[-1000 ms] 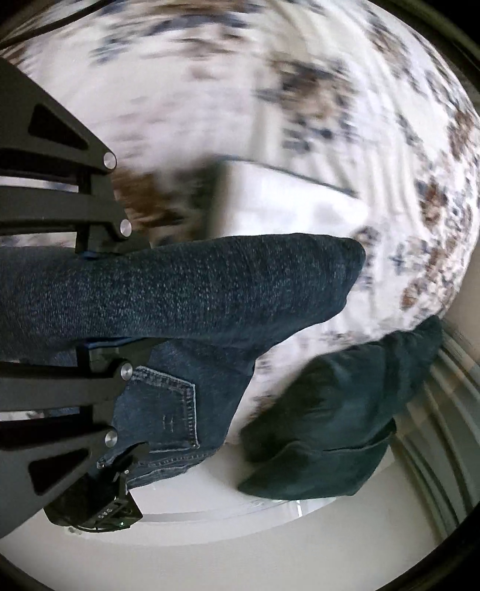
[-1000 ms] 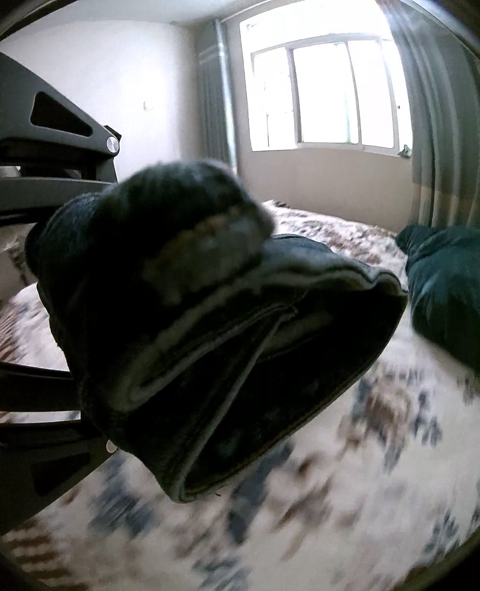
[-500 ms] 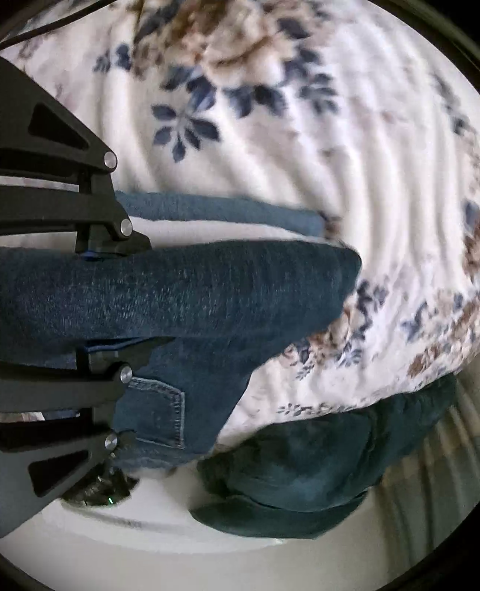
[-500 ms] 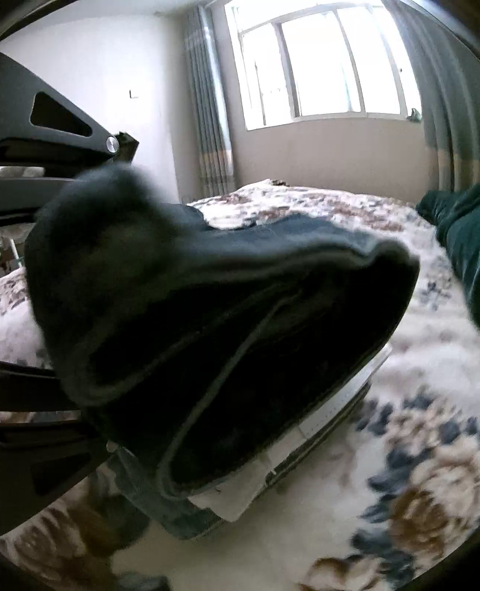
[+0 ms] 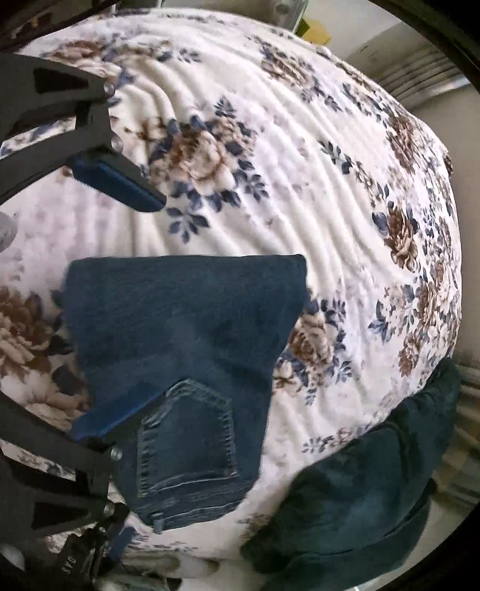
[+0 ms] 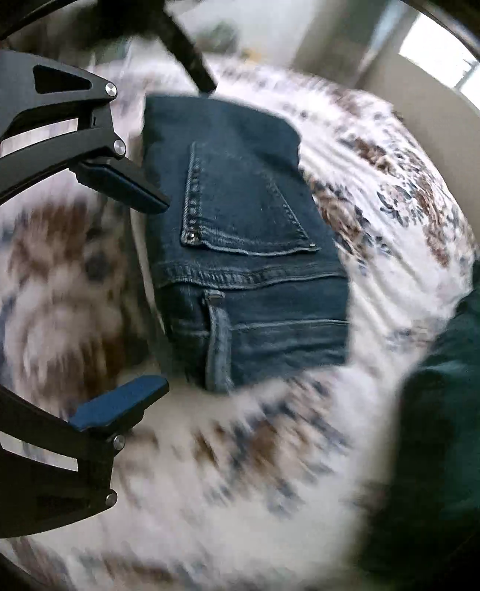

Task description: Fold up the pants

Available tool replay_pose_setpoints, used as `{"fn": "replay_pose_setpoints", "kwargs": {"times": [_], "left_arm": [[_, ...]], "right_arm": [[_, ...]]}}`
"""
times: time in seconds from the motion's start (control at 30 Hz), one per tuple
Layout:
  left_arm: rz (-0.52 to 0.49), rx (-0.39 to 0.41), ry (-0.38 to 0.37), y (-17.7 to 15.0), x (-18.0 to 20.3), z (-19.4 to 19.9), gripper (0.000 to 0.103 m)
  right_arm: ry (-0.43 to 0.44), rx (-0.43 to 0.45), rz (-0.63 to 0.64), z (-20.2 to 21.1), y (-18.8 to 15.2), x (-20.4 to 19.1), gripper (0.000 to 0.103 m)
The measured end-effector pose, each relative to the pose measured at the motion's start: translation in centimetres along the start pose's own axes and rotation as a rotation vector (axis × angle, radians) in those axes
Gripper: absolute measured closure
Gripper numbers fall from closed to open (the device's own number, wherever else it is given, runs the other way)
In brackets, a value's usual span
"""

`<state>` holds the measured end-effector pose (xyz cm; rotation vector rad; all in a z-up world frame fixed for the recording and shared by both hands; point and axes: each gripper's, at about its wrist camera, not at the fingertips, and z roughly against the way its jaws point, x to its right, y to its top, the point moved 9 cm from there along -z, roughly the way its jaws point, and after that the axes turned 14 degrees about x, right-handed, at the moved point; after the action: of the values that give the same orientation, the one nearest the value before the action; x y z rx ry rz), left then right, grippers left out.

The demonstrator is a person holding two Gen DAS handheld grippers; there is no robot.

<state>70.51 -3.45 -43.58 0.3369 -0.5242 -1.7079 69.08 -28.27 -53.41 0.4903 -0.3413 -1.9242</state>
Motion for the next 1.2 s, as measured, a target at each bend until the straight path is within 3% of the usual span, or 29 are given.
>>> {"fn": "replay_pose_setpoints", "kwargs": {"times": [0.1, 0.27, 0.6, 0.77, 1.2], "left_arm": [[-0.018, -0.005, 0.029, -0.7, 0.9, 1.0, 0.006], [-0.022, 0.022, 0.055, -1.4, 2.1, 4.3, 0.006], [-0.013, 0.12, 0.107, -1.9, 3.0, 12.8, 0.006], [0.007, 0.17, 0.117, -2.5, 3.8, 18.5, 0.006], [-0.032, 0.288, 0.103, -5.3, 5.9, 33.9, 0.006]], "right_arm": [[-0.06, 0.037, 0.068, 4.3, 0.6, 0.1, 0.009], [-0.064, 0.07, 0.083, 11.6, -0.7, -1.5, 0.009], [-0.038, 0.164, 0.134, 20.5, -1.3, -2.4, 0.008], [-0.027, 0.193, 0.163, 25.4, -2.2, -2.7, 0.008], [-0.035, 0.335, 0.183, 43.8, -5.6, -2.9, 0.008]]}}
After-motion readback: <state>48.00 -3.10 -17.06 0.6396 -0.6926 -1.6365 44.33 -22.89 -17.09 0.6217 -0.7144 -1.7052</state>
